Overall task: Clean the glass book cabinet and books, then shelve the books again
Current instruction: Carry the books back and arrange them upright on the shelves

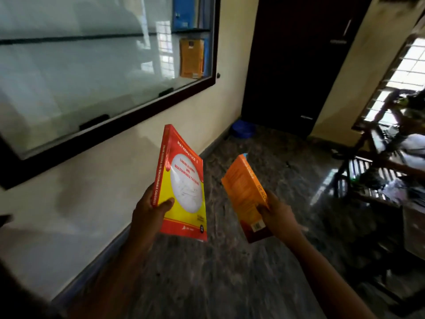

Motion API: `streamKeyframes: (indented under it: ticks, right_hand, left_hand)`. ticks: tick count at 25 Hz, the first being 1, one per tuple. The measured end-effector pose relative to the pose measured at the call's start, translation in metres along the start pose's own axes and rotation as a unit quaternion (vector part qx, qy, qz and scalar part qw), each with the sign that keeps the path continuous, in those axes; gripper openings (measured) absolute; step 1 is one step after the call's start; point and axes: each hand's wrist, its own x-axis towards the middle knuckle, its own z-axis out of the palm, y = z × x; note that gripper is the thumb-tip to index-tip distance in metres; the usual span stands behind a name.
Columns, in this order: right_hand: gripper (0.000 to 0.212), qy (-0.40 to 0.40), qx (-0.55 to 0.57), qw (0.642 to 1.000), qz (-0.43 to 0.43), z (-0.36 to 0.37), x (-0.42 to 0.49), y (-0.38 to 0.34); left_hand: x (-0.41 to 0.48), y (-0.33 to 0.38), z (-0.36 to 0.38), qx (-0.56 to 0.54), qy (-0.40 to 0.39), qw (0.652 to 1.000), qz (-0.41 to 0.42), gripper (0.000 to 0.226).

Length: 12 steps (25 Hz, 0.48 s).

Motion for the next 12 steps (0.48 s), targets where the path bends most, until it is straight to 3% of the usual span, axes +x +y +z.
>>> streamKeyframes:
  ticks: [8, 12]
  right_hand:
    - [0.047, 0.069, 0.064, 0.995, -0.026, -0.065, 0.241, 0.007]
    - [0.046, 0.058, 0.109, 0.989, -0.081, -0.091, 0.379, 0.012]
  left_hand:
    - [0.205, 0.068, 0.141, 0.019, 0.018, 0.996, 0.086, 0.052]
    - [0.304, 0.099, 0.214, 0.003, 0.087, 0.988, 0.131, 0.048]
